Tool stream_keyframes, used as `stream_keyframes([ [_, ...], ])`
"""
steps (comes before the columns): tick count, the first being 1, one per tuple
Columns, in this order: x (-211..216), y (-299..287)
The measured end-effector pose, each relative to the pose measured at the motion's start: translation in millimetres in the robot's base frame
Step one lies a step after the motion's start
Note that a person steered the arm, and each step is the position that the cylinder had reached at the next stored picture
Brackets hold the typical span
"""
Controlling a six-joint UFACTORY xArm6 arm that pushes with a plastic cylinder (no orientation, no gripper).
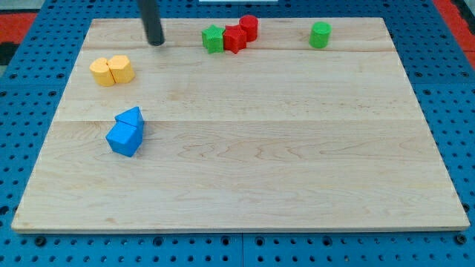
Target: Slide the green star a bit down
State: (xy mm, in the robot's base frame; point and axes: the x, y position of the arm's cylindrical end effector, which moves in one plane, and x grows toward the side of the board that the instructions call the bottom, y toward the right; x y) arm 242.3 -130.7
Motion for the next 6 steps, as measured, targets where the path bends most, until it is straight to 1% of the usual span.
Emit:
stream_keyframes([
  [2, -50, 100],
  [3, -43, 110],
  [4, -31, 97],
  [6, 20, 75],
])
